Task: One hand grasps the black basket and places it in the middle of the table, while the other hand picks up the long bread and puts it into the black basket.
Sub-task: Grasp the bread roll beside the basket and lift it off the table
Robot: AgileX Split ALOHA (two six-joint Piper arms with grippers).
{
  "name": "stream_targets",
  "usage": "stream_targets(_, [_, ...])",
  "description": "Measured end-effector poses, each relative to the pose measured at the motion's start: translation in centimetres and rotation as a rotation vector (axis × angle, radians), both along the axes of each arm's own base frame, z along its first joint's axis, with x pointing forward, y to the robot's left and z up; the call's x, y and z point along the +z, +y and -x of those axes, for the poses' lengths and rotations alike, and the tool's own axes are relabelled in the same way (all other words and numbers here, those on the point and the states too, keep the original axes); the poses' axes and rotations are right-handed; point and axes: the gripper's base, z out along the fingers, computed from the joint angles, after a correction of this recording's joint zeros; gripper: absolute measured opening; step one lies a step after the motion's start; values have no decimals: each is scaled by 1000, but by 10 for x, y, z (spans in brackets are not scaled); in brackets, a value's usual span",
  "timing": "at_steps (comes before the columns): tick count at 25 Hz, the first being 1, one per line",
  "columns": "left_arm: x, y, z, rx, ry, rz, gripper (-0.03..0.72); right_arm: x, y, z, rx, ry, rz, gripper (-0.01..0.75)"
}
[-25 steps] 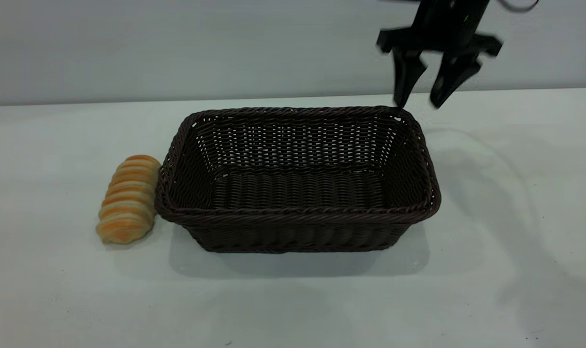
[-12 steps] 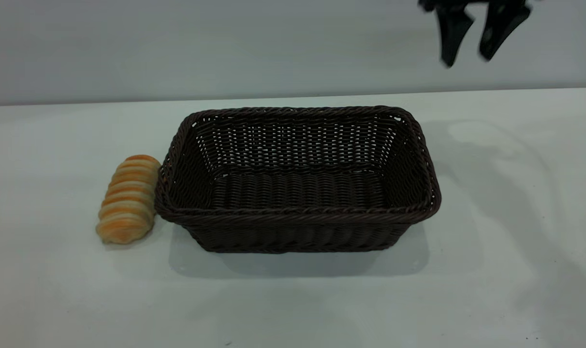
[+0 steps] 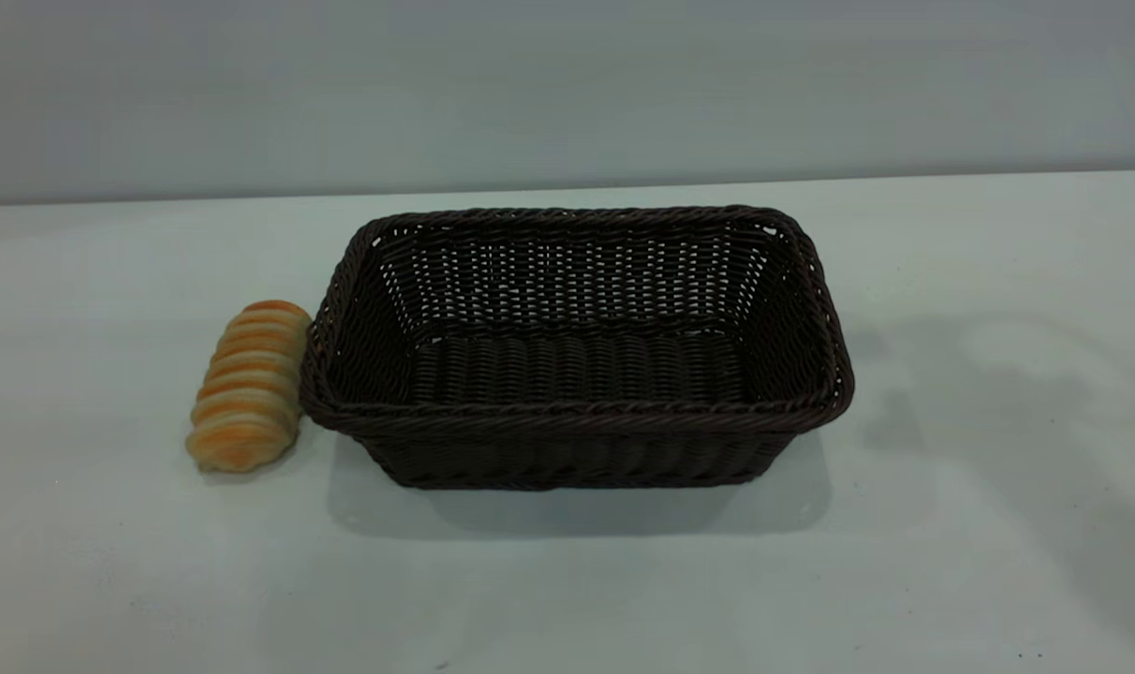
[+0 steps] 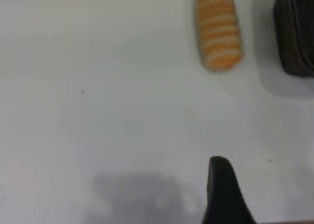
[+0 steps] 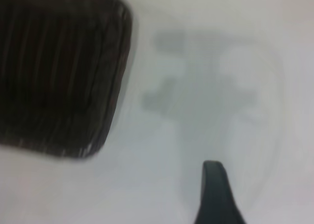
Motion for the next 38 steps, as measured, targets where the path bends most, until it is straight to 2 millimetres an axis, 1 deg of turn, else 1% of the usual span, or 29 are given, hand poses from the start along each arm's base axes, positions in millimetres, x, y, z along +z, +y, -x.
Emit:
stream_targets(2, [-1, -5, -17, -46, 54, 11, 466, 11, -1, 26, 15, -14, -3, 490])
stream_targets(4, [-3, -10, -36, -93, 107, 23, 466, 18, -1, 48, 32, -21, -6, 480])
stream_targets(6, [-10, -14, -57, -136, 169, 26, 466, 22, 1, 69, 54, -32, -9, 475])
stream_targets(9, [-25, -17, -87, -161, 259, 23, 466, 24, 3, 97, 87, -34, -17, 473])
stream_targets(12, [-44, -18, -114, -166, 326, 17, 466, 22, 1, 119, 96, -32, -21, 473])
stream_targets(16, [-74, -20, -148, -202, 352, -9, 466, 19, -6, 141, 98, -36, -24, 473])
stream_targets(18, [-91, -21, -163, -239, 353, -32, 466, 19, -9, 150, 96, -42, -27, 473])
stream_targets(22, [-132, -23, -187, -328, 390, -61, 466, 23, -13, 162, 96, -66, -35, 473])
stream_targets(26, [-167, -28, -207, -446, 398, -71, 466, 27, -16, 169, 96, -87, -41, 473])
stream_targets(28, [-180, -31, -216, -516, 388, -80, 466, 27, -16, 170, 95, -91, -43, 473])
stream_targets(33, [-200, -32, -234, -616, 334, -131, 466, 27, -16, 170, 95, -91, -43, 473])
stream_targets(36, [-213, -32, -241, -665, 312, -172, 466, 26, -16, 170, 95, -86, -45, 473])
stream_targets(38, [-225, -31, -244, -704, 312, -197, 465, 23, -15, 170, 96, -74, -45, 473])
